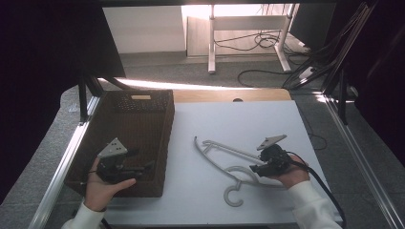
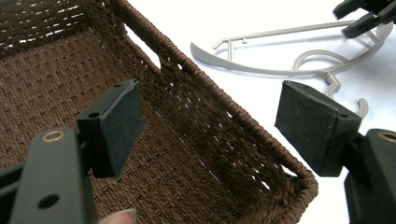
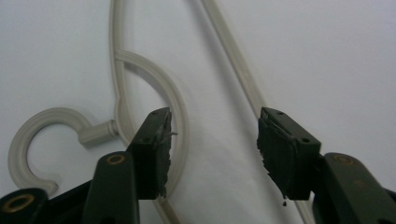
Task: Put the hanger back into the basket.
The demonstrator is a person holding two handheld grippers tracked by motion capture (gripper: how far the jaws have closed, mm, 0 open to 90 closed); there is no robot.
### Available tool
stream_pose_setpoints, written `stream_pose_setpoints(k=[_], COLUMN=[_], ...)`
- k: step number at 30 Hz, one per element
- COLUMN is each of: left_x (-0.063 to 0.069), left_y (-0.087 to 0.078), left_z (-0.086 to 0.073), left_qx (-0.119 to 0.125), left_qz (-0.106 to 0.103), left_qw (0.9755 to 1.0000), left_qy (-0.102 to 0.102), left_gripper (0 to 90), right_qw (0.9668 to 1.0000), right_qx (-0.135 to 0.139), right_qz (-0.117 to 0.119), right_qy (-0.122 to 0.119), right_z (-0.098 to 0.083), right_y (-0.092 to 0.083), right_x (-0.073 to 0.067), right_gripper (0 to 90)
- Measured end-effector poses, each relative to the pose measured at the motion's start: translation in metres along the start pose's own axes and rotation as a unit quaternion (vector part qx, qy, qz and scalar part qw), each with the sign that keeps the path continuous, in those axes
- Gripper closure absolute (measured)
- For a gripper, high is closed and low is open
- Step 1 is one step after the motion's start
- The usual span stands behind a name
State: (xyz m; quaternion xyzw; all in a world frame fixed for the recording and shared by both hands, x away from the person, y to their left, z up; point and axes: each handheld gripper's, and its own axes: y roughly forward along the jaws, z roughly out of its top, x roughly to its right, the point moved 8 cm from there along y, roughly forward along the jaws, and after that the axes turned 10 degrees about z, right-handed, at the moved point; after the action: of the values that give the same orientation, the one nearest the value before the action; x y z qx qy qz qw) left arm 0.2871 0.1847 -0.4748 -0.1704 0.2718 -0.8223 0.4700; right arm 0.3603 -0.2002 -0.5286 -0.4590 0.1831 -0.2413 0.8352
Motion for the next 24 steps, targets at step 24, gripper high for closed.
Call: stream_pose_setpoints(k=[24], left_x=[0.0], left_y=[-0.001], left_z=[0.001], left_qx=[0.003], left_qz=[0.0], left_qw=[1.0], left_qy=[0.001], left_gripper=[22.9], right_qw=[0.9935], right_qx=[-0.113], right_qz=[0.016], right_qy=[-0.001], right_z=[-0.001], right_y=[0.046], right_x=[-0.007], right_gripper=[72.3])
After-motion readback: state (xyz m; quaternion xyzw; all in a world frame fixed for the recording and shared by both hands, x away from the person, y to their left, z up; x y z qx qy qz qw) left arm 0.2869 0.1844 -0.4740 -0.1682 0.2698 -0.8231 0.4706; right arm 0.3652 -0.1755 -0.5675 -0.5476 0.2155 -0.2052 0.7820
